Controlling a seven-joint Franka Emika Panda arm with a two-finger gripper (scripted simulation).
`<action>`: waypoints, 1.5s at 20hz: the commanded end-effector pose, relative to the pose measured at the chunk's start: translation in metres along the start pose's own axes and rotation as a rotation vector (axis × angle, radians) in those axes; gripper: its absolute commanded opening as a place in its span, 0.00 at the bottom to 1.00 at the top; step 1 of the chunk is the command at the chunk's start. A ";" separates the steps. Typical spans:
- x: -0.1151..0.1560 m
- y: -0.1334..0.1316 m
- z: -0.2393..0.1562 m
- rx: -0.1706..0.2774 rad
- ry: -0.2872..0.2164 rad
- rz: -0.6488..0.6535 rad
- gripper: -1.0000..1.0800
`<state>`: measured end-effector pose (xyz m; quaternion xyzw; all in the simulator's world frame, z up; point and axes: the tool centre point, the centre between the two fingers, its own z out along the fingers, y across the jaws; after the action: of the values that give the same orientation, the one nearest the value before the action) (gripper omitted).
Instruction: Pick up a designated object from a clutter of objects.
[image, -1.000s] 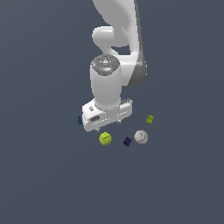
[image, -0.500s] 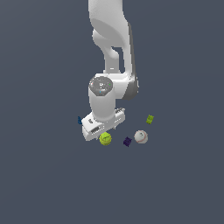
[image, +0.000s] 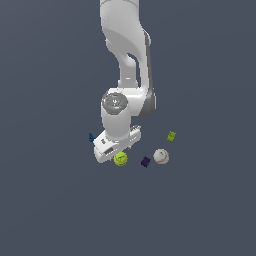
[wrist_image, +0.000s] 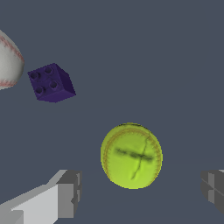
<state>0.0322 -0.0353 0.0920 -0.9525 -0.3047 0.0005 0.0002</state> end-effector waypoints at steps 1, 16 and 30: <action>0.000 0.000 0.003 0.000 0.000 0.000 0.96; 0.000 0.000 0.051 -0.001 0.001 -0.004 0.96; 0.000 0.000 0.048 -0.002 0.001 -0.003 0.00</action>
<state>0.0316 -0.0358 0.0427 -0.9520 -0.3062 0.0003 -0.0001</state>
